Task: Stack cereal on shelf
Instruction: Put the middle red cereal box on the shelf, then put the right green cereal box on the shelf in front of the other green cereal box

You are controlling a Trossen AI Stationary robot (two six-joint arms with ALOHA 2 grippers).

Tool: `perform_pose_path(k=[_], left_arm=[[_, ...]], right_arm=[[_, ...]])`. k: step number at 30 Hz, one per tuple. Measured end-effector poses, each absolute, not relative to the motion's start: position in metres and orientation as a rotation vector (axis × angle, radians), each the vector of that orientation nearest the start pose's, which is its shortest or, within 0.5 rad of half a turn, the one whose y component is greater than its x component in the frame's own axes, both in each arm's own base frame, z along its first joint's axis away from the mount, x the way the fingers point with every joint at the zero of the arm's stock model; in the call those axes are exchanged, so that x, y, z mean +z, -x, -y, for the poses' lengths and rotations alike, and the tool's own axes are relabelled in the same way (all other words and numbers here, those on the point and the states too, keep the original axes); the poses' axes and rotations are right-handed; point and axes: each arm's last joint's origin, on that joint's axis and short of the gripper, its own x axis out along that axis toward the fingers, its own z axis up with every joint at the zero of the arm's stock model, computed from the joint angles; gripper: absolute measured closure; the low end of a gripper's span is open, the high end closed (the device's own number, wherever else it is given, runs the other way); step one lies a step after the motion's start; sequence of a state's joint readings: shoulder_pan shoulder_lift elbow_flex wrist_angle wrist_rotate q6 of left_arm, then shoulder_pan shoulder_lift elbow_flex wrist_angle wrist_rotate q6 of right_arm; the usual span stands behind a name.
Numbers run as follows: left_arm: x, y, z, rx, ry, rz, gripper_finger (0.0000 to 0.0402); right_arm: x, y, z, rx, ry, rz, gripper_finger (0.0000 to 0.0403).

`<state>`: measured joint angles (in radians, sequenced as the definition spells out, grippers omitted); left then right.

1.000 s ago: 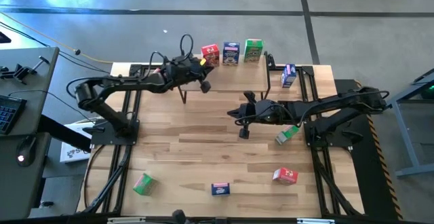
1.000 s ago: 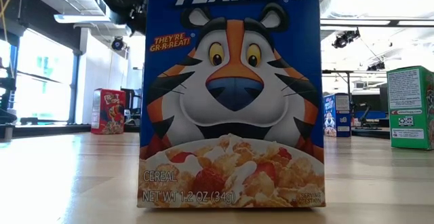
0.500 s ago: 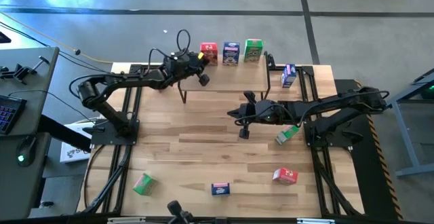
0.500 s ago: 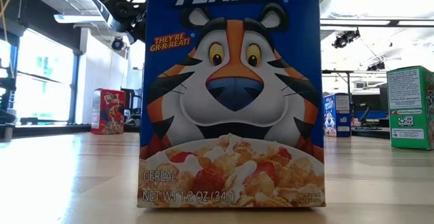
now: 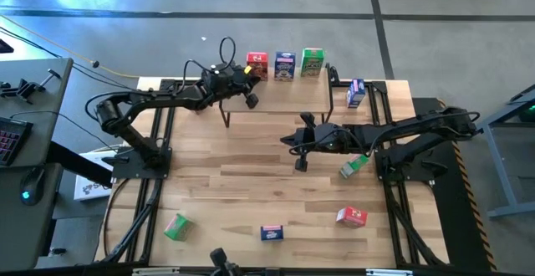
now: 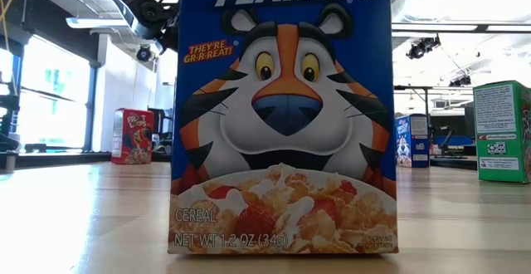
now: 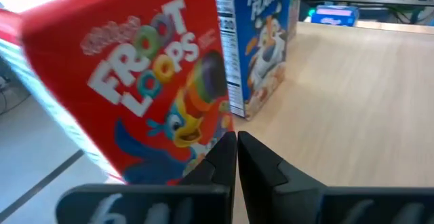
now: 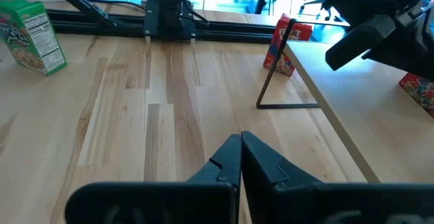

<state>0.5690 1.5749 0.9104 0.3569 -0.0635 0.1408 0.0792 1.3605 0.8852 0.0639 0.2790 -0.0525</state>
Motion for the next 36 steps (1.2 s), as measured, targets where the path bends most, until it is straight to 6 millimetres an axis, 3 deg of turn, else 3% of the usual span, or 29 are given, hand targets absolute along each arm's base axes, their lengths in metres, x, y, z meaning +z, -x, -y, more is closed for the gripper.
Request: perform_pose_path(k=[13,27,32,36], left_arm=[[0.218,-0.300,-0.195,0.616,-0.046,-0.288,0.0395],[0.215,-0.295,-0.206,0.662,-0.037,-0.280,0.0395],[0.221,-0.300,-0.192,0.545,-0.039,-0.278,0.0395],[0.221,-0.300,-0.169,0.469,-0.054,-0.237,0.0395]], right_arm=[[0.265,-0.298,-0.015,-0.186,0.125,-0.411,0.0403],[0.265,-0.298,-0.015,-0.187,0.125,-0.411,0.0403],[0.272,-0.298,-0.010,-0.234,0.134,-0.438,0.0403],[0.277,-0.298,0.013,-0.355,0.137,-0.480,0.0403]])
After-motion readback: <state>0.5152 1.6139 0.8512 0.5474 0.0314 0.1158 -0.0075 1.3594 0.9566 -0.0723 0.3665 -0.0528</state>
